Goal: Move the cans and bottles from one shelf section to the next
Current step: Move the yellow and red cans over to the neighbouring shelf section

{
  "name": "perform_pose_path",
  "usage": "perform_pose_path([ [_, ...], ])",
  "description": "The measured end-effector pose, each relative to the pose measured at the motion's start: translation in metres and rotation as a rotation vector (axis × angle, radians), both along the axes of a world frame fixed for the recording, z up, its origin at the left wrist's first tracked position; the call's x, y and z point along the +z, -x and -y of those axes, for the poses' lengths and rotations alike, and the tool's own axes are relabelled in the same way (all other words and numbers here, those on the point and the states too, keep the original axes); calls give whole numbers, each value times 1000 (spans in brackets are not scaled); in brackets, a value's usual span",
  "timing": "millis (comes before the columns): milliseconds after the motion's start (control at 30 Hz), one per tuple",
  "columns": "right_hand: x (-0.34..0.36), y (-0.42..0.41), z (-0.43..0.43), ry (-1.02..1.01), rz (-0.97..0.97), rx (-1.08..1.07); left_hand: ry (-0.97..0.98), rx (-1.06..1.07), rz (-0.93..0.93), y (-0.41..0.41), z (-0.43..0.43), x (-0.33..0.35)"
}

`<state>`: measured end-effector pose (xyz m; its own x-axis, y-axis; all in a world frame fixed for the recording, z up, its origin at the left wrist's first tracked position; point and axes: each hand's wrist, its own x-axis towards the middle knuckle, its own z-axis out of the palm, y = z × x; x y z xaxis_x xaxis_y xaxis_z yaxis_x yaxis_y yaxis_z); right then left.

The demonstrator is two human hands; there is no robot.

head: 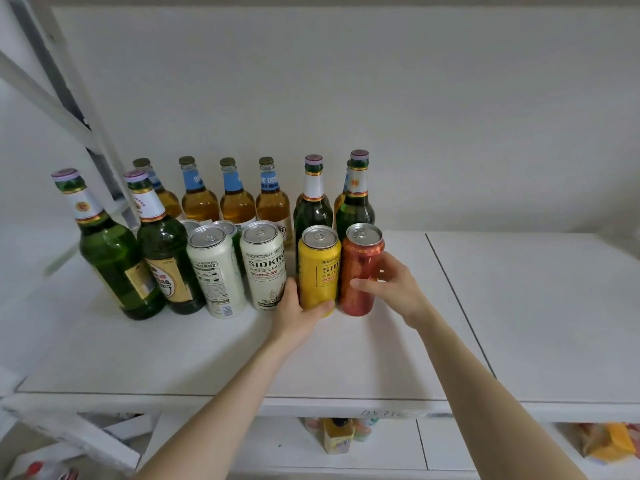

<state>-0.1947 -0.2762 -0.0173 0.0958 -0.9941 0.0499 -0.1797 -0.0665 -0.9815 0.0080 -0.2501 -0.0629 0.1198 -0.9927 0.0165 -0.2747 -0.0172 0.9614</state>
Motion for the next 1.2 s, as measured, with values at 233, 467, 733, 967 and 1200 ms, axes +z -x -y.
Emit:
perform_pose_path([
  [233,-5,6,-7,-33,135,17,4,-12,-81,-5,-6,-4],
  [467,-4,11,-34,-78,242,-22,-35,-71,-76,-10,-24,5],
  [733,1,11,-79,-190,302,-136,-169,-116,-194,-20,-65,13],
  [967,5,5,-130,-238,318,-226,-236,-157,-306,-38,-110,21],
  [1200,13,-3,-184,-247,333,-289,-257,-225,-356,-58,-153,30],
])
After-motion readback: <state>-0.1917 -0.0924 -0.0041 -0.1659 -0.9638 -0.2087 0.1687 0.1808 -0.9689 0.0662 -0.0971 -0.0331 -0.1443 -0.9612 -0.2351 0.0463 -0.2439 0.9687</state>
